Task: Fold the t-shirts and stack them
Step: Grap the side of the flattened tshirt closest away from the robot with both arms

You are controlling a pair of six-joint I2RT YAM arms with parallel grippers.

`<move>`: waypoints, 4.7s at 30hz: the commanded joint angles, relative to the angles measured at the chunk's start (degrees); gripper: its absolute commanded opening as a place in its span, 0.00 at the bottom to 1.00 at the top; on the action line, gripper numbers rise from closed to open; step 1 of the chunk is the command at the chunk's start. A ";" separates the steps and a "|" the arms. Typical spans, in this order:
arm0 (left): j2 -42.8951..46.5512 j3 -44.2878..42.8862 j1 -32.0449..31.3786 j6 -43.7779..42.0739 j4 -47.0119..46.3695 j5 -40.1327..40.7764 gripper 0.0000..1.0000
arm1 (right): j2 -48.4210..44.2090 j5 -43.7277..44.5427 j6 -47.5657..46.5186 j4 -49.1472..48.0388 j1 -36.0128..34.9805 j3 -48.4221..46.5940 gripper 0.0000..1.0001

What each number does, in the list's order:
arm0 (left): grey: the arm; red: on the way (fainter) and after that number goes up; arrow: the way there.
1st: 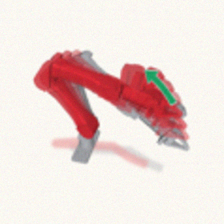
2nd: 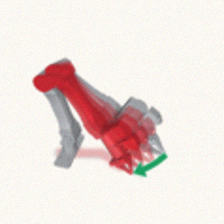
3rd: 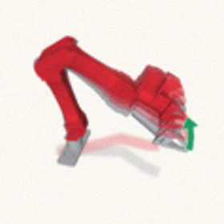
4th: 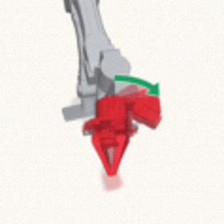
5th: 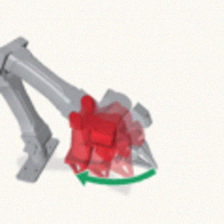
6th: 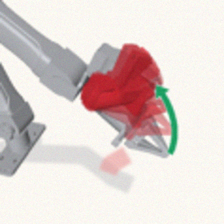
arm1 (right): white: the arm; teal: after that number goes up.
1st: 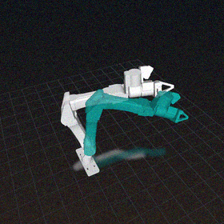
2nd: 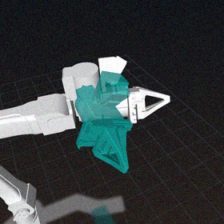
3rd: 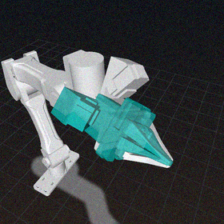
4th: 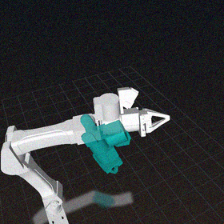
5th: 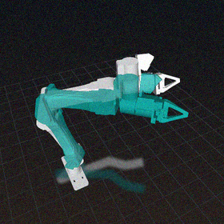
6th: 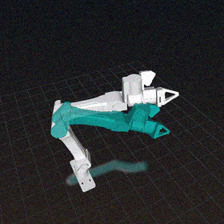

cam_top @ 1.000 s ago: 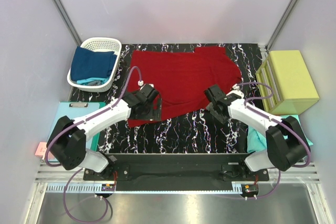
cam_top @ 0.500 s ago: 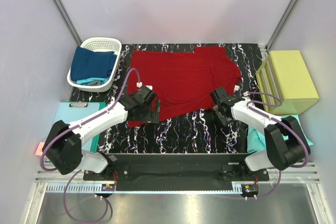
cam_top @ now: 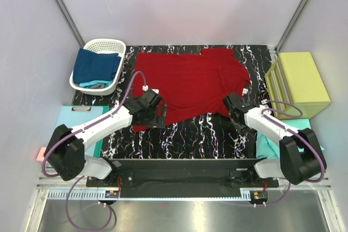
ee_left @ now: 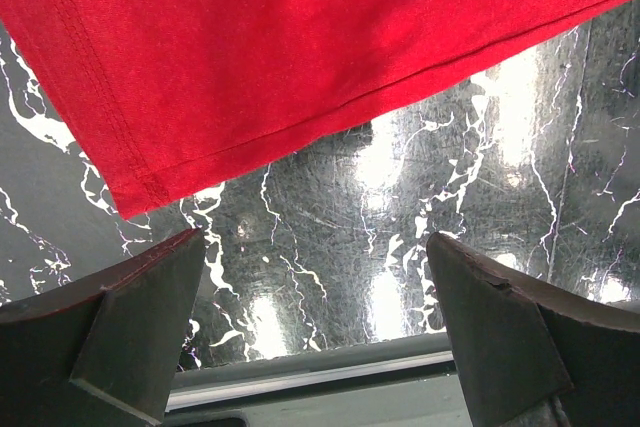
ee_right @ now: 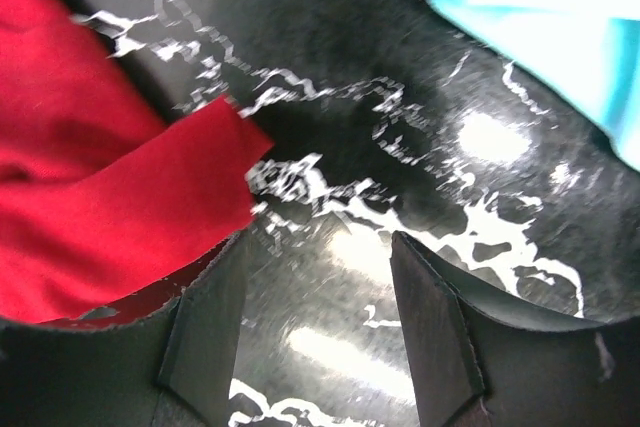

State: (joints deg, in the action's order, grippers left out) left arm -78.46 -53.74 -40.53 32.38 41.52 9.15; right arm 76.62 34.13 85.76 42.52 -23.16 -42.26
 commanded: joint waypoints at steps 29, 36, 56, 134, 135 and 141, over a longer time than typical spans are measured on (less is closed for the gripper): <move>-1.08 -0.84 -1.65 1.28 -1.97 -0.80 0.99 | 0.72 -0.64 -8.67 -7.98 3.20 -2.48 0.66; -1.35 -0.49 -2.01 1.55 -1.70 -0.36 0.99 | 4.85 -3.72 -10.78 -14.21 7.85 0.07 0.65; -4.51 -2.95 -2.62 2.42 -1.53 -0.36 0.99 | 2.58 -8.46 -16.14 -19.23 10.50 3.23 0.43; -9.00 -5.06 -7.46 6.29 -1.26 -0.09 0.99 | -1.47 -19.10 -21.33 -31.10 9.62 11.59 0.21; -8.91 -4.98 -7.54 6.29 -1.26 -0.09 0.99 | -1.65 -19.01 -21.24 -31.10 9.71 11.59 0.20; -9.00 -5.15 -7.63 6.55 -1.26 -0.09 0.99 | -2.61 -18.40 -21.86 -30.31 9.62 11.50 0.13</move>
State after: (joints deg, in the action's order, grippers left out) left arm -87.44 -56.90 -47.79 37.98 40.91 8.82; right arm 75.77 15.09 64.84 12.27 -13.13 -30.76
